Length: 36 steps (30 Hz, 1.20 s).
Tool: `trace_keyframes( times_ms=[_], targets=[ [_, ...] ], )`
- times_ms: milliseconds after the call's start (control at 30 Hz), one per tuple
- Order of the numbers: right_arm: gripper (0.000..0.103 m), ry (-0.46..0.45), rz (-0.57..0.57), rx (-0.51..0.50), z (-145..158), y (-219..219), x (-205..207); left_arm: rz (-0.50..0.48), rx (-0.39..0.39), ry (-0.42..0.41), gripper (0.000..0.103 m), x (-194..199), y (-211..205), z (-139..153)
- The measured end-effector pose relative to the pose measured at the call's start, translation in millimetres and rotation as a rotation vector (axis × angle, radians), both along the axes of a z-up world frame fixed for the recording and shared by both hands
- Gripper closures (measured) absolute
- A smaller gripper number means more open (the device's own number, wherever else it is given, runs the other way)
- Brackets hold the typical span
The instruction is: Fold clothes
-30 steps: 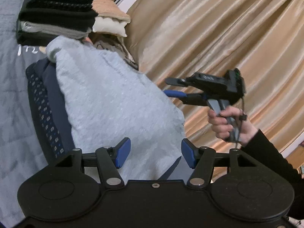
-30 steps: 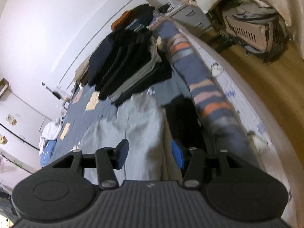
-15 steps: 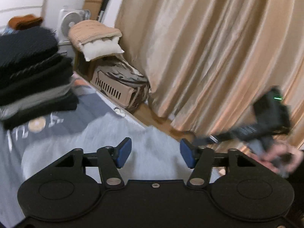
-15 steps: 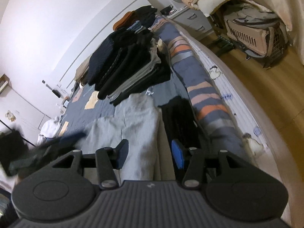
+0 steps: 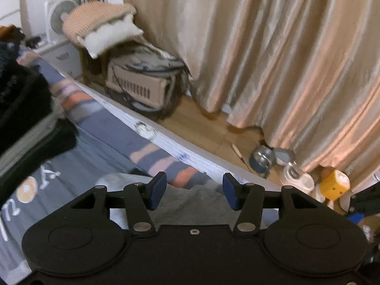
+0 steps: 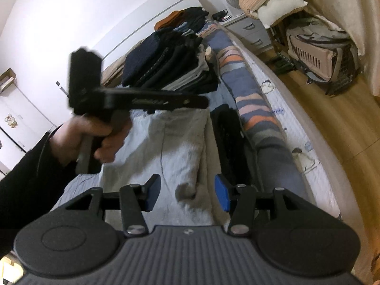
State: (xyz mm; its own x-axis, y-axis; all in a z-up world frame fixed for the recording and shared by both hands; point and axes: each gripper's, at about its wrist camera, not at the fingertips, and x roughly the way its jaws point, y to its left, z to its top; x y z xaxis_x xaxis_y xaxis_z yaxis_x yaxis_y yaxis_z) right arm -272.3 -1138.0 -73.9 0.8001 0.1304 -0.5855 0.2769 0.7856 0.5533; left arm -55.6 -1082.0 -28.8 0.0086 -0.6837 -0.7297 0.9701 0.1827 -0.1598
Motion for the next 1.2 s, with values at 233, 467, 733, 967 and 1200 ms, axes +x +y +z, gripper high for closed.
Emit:
trace_keyframes(
  times_ms=[233,467,733,967,1200],
  targets=[
    [0.054,0.006,0.011,0.018,-15.0,5.4,-3.7,-0.058,0.078,0.018,0.092,-2.9,-7.2,-16.6],
    [0.092,-0.037,-0.041,0.046,-25.5,6.0,-13.5,0.006,-0.001,0.003,0.099,5.2,8.3,-10.7],
    [0.101,-0.018,-0.087,0.04,-29.5,2.5,-21.4,0.12,-0.038,-0.046,0.1,17.3,14.0,2.3],
    [0.096,-0.061,-0.088,0.059,-24.4,-0.4,-25.7,0.112,-0.049,-0.054,0.086,11.8,10.4,4.6],
    [0.062,-0.076,-0.075,0.094,-21.8,-1.6,-13.6,0.088,0.026,-0.02,0.059,12.6,0.5,-8.0]
  ],
)
